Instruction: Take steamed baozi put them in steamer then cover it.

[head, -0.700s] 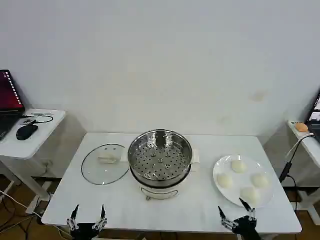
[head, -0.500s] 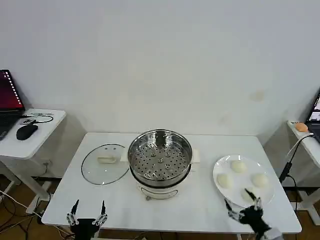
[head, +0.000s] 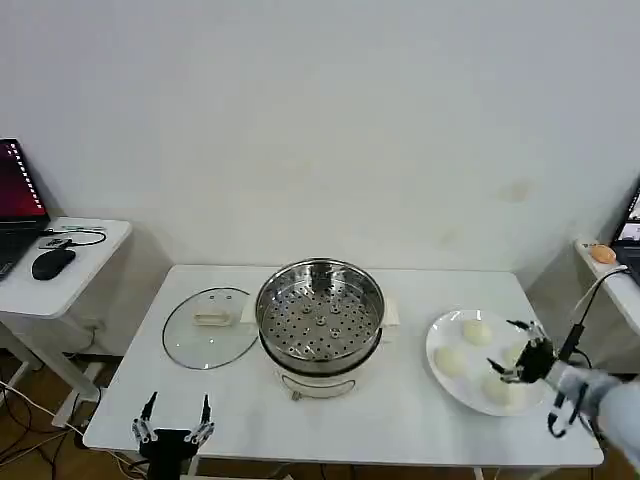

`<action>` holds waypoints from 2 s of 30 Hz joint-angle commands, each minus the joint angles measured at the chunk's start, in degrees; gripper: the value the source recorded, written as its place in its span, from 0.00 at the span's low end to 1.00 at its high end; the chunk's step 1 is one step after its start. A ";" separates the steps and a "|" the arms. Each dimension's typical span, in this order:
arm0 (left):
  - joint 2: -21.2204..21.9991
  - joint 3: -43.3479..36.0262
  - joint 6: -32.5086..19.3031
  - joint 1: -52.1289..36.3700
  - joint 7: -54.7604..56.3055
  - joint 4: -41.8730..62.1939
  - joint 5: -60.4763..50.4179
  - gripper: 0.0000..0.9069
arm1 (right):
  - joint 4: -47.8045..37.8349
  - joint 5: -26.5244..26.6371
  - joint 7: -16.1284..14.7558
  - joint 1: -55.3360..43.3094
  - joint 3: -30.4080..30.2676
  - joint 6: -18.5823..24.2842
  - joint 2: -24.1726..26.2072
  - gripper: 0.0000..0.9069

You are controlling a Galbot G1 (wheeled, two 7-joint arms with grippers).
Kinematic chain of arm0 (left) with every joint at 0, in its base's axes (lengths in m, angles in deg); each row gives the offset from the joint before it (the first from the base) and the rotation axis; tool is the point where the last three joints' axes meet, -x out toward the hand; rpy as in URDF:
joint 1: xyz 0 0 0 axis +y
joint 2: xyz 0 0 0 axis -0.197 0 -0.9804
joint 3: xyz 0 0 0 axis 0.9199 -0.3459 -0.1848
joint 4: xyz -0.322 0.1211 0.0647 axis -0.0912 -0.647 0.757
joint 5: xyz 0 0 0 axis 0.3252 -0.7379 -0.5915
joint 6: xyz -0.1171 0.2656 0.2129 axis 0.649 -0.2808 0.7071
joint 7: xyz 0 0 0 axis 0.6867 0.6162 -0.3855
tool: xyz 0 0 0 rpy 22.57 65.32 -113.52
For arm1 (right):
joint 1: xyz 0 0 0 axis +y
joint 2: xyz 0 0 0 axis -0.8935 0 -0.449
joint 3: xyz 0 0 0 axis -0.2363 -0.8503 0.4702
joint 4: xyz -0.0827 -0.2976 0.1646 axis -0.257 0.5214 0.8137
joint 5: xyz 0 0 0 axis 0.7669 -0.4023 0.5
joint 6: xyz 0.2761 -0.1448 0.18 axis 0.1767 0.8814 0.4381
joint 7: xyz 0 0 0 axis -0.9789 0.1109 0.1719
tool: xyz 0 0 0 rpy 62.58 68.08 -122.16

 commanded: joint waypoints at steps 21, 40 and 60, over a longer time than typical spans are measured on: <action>0.24 2.37 0.57 -0.08 0.05 -0.40 -0.82 1.00 | -36.14 -10.53 -20.13 -45.30 -43.86 10.27 -9.54 1.00; 0.91 4.02 -0.20 0.57 -0.05 0.82 -0.97 1.00 | -50.66 -16.89 -17.18 -47.22 -45.73 12.74 -23.50 1.00; 0.92 3.91 -0.66 0.58 -0.19 0.54 -0.94 1.00 | -51.31 -18.39 -16.37 -46.74 -45.19 11.15 -23.42 0.61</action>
